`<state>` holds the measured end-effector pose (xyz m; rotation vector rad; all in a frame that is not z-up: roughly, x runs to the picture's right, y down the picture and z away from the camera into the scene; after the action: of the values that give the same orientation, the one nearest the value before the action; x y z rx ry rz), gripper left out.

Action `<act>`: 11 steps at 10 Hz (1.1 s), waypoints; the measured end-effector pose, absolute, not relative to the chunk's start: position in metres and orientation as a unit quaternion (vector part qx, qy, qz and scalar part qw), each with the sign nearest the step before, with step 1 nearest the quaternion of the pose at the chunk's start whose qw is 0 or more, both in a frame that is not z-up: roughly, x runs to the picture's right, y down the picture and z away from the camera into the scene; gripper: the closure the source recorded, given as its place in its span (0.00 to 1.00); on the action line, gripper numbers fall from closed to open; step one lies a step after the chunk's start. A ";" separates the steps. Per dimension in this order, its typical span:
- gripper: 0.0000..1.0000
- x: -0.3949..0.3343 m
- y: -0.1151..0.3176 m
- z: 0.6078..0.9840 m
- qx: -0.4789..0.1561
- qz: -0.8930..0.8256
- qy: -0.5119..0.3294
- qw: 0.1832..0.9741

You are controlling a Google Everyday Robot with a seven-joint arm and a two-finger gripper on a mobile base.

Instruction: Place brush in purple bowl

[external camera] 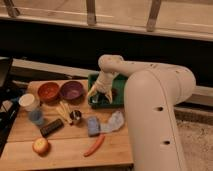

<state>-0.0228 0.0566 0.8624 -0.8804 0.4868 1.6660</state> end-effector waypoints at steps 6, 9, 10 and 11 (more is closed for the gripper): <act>0.20 -0.022 0.048 0.861 -0.364 0.705 0.205 0.573; 0.20 -0.028 0.029 0.853 -0.350 0.705 0.193 0.585; 0.20 -0.027 0.028 0.853 -0.350 0.706 0.193 0.585; 0.20 -0.029 0.028 0.853 -0.350 0.705 0.193 0.585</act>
<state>-0.0288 0.0284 0.8525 -0.8172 0.4497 1.6452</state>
